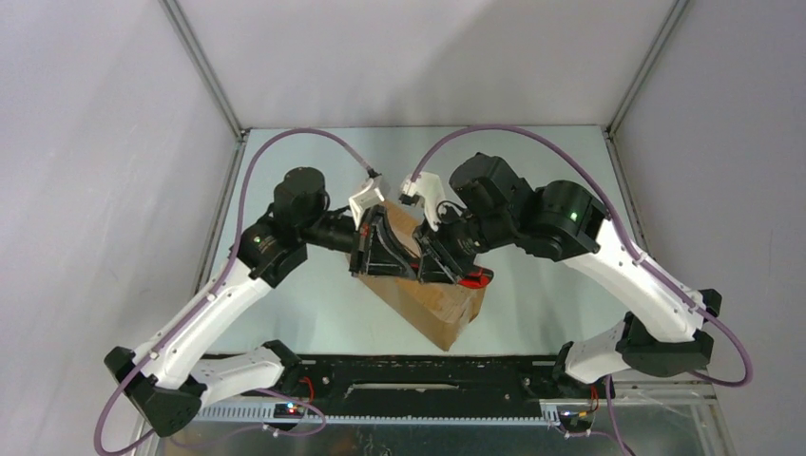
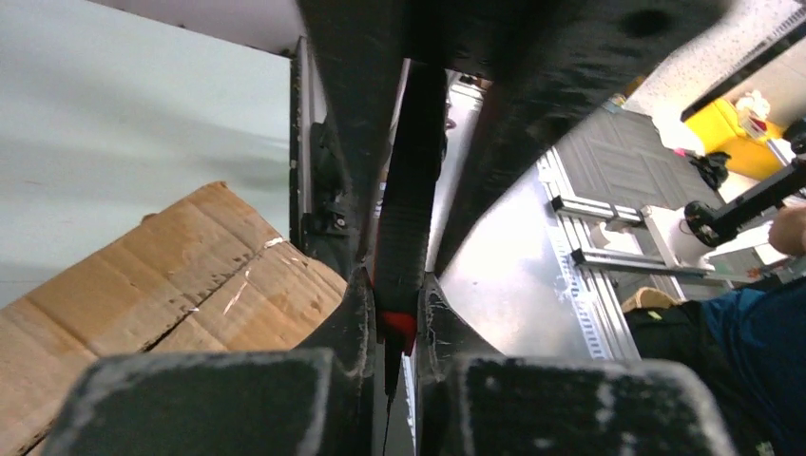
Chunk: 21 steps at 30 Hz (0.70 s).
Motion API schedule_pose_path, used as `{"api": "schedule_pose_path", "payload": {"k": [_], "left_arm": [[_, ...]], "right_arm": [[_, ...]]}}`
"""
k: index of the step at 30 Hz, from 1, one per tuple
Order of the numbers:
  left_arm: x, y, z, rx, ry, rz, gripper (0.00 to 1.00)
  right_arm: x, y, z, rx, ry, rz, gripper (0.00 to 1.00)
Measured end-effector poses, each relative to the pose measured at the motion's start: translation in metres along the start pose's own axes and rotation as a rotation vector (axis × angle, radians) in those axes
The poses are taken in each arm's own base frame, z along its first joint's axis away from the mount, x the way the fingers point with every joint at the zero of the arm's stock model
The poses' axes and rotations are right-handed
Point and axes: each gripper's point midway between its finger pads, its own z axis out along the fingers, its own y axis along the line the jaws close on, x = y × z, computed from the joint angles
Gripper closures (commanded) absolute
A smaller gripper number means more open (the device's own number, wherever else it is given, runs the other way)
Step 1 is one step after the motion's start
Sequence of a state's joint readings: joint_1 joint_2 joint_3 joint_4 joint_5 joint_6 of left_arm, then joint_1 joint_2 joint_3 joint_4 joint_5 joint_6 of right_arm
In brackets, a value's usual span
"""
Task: Unpack the express box
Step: Cut the express box at the center of the board.
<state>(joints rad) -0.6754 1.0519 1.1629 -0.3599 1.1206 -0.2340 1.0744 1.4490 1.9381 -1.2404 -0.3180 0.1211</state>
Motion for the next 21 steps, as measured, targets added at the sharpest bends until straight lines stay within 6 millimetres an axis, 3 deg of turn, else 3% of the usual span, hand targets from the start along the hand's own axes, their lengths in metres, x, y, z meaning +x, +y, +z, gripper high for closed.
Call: {"api": "schedule_pose_path", "payload": {"k": [2,5,10,13,16,21], "left_arm": [[-0.005,0.003,0.0,-0.022,-0.023,-0.001,1.0],[-0.013,0.012,0.004,-0.038,-0.097,-0.049,1.0],[-0.039,0.021,0.007,-0.035,-0.263,-0.166,1.0],[-0.056,0.015,0.005,-0.007,-0.346,-0.227,1.0],[-0.09,0.012,-0.004,-0.013,-0.5,-0.251,1.0],[-0.126,0.004,-0.02,0.015,-0.682,-0.322,1.0]], "right_arm": [[-0.007,-0.003,-0.003,0.011,-0.036,0.018,0.19],[-0.026,-0.02,-0.011,0.042,-0.177,0.078,0.01],[-0.05,-0.063,-0.056,0.149,-0.558,0.221,0.0],[-0.066,-0.061,-0.089,0.16,-0.798,0.241,0.0],[-0.08,-0.059,-0.112,0.155,-0.964,0.263,0.01],[-0.103,-0.066,-0.115,0.165,-1.114,0.303,0.0]]}}
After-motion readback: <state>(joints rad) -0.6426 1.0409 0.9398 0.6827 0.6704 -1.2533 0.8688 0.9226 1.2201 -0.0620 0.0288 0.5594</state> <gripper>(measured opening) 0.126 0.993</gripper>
